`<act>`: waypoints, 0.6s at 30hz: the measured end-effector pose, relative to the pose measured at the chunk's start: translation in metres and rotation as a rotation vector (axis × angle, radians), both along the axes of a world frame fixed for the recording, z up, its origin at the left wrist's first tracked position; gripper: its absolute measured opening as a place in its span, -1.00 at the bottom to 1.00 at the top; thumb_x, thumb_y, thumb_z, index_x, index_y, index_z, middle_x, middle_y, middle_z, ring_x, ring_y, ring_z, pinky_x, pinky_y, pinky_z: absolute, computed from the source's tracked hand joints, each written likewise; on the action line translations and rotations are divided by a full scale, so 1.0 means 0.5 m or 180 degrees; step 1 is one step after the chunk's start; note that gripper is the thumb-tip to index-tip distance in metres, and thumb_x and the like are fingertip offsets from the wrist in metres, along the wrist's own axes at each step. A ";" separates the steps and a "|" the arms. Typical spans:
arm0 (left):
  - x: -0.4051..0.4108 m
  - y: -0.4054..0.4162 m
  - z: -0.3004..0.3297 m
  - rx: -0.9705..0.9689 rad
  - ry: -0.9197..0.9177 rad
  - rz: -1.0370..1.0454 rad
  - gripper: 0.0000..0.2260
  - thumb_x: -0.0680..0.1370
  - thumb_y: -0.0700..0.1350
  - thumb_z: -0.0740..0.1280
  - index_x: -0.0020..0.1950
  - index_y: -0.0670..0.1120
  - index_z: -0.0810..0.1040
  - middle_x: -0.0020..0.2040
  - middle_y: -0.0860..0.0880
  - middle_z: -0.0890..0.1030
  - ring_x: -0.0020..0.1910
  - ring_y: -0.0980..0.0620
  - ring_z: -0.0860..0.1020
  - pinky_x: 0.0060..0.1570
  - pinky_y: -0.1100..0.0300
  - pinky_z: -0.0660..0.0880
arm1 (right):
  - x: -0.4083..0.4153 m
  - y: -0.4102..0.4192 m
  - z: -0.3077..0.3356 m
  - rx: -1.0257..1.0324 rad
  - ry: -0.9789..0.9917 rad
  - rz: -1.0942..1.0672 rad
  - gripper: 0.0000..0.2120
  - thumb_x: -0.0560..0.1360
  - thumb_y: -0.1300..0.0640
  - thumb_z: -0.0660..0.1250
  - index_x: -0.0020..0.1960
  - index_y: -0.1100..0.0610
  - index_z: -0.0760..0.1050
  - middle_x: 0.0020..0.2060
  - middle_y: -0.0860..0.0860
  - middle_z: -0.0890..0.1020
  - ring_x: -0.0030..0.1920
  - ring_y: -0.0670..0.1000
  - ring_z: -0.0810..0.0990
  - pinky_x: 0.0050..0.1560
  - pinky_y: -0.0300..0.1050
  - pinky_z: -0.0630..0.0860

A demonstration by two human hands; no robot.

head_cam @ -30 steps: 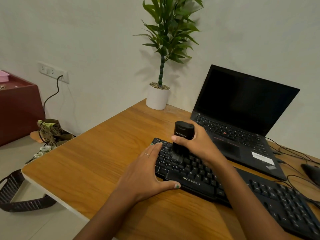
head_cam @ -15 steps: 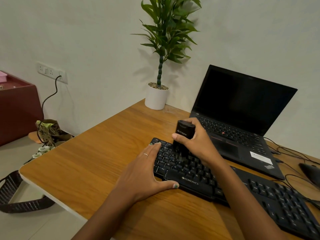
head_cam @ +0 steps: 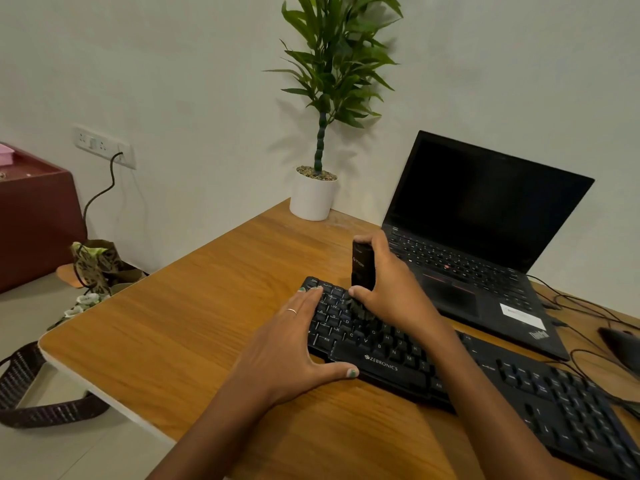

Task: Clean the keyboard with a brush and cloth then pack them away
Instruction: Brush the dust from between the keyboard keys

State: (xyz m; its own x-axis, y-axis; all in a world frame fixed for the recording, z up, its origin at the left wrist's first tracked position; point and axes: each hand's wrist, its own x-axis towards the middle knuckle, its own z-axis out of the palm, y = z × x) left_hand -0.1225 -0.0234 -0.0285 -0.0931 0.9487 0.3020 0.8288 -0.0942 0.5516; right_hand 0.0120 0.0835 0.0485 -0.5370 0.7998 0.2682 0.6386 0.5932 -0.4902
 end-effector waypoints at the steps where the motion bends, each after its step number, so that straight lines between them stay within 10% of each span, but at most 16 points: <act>1: 0.000 0.000 0.000 -0.0004 0.0002 -0.0002 0.03 0.31 0.48 0.31 0.59 0.09 -0.11 0.58 0.15 0.00 0.53 0.20 -0.02 0.43 0.26 0.07 | -0.002 -0.002 -0.002 0.0060 0.0026 -0.0087 -0.34 0.42 0.20 0.43 0.29 -0.15 0.10 0.15 -0.01 0.44 0.09 0.08 0.50 0.07 0.08 0.54; 7: -0.001 0.002 -0.003 -0.0034 0.0011 0.0000 0.04 0.30 0.49 0.30 0.58 0.09 -0.11 0.58 0.14 0.00 0.53 0.19 0.01 0.43 0.22 0.12 | 0.019 0.000 0.030 -0.1120 0.0390 0.0275 -0.38 0.42 0.25 0.44 0.28 -0.10 0.17 0.01 -0.09 0.44 -0.03 -0.07 0.52 -0.10 -0.20 0.55; 12: 0.000 0.003 -0.005 -0.0027 -0.0011 0.0011 0.04 0.30 0.49 0.31 0.58 0.11 -0.12 0.58 0.16 -0.01 0.52 0.21 -0.02 0.43 0.24 0.08 | 0.009 0.002 0.000 -0.0279 0.0519 -0.0193 -0.34 0.45 0.26 0.39 0.35 -0.16 0.13 0.18 -0.02 0.41 0.08 -0.01 0.45 -0.20 -0.30 0.39; 18: -0.001 0.004 -0.005 0.0035 -0.0090 -0.0018 0.03 0.29 0.47 0.34 0.58 0.10 -0.07 0.57 0.16 0.06 0.51 0.19 0.08 0.37 0.23 0.20 | 0.018 -0.013 0.022 -0.1324 0.0660 0.0844 -0.35 0.39 0.32 0.44 0.29 -0.17 0.28 0.13 -0.14 0.41 0.12 -0.02 0.49 -0.05 -0.13 0.58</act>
